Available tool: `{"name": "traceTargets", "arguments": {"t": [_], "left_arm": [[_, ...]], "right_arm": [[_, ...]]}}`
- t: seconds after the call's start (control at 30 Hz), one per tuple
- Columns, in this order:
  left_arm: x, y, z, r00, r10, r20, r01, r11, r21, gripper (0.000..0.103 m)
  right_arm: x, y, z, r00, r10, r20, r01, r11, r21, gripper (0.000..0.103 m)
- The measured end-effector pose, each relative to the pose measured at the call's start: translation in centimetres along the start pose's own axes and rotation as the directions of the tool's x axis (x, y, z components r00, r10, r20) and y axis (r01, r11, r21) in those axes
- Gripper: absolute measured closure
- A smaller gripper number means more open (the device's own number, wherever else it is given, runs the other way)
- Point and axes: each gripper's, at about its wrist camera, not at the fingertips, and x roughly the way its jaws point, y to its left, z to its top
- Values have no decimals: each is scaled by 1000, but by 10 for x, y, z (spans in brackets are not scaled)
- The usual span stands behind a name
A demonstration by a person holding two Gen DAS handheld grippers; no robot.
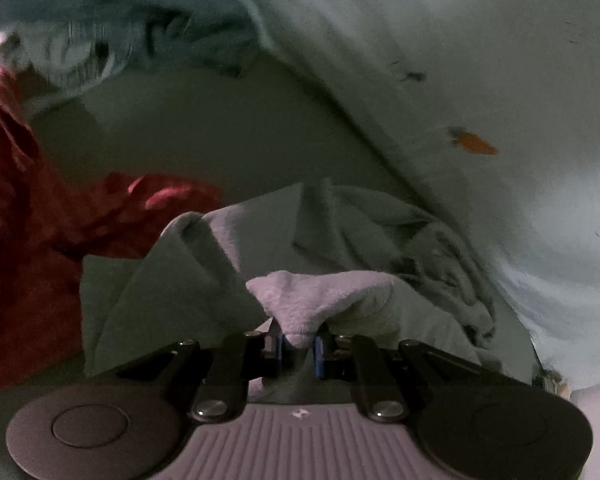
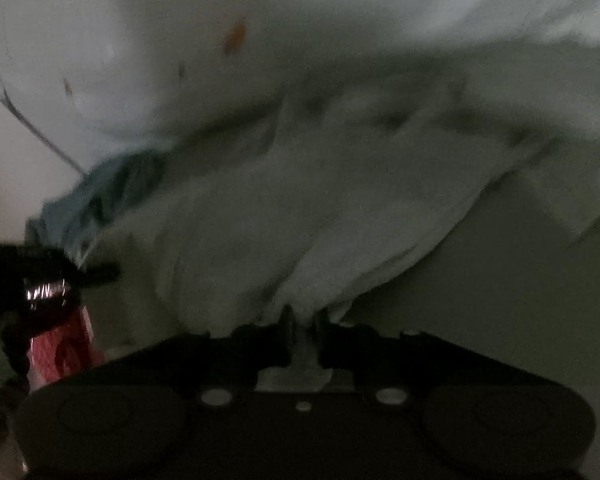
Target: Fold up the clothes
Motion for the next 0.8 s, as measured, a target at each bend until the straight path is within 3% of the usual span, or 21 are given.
{"name": "traceTargets", "arguments": {"t": [0.13,0.23,0.3,0.33,0.4,0.47,0.53,0.57,0.63,0.7,0.8], "left_arm": [[-46,-30,-52,998,-60,5,59,998,34,89],[-85,-48,-101,997,-83,-3,83,995,54,89],[-89,-45,-133,998,-29,-50,31,999,37,88],[-90,-43,-149,997,1,-76,1,1000,29,87],[-86,-35,-175,989,65,-134,-64,998,14,85],[-73,-24,-191,971,134,-200,-136,991,3,85],[-61,-12,-207,943,199,-266,-207,978,-3,84],[-64,-11,-207,947,201,-250,-208,978,-2,79],[-74,-17,-198,959,231,-163,-225,973,56,73],[-76,-27,-188,949,307,-75,-292,942,165,62],[-61,-36,-166,922,387,21,-376,878,297,48]], "right_arm": [[-106,-49,7,996,-12,89,8,999,43,94],[-167,-80,-4,996,18,93,-26,997,78,94],[-189,-91,-18,998,4,63,-8,999,49,93],[-191,-95,-26,999,-17,35,16,1000,27,93],[-173,-107,-50,993,-69,-100,68,998,-20,90],[-143,-113,-73,961,-151,-231,137,988,-75,87],[-128,-103,-86,937,-244,-252,195,959,-204,80],[-125,-96,-87,933,-271,-236,207,942,-266,75],[-125,-85,-81,951,-264,-162,199,922,-333,50],[-122,-77,-69,963,-250,-101,198,910,-365,49],[-109,-62,-53,961,-274,-43,233,884,-405,49]]}}
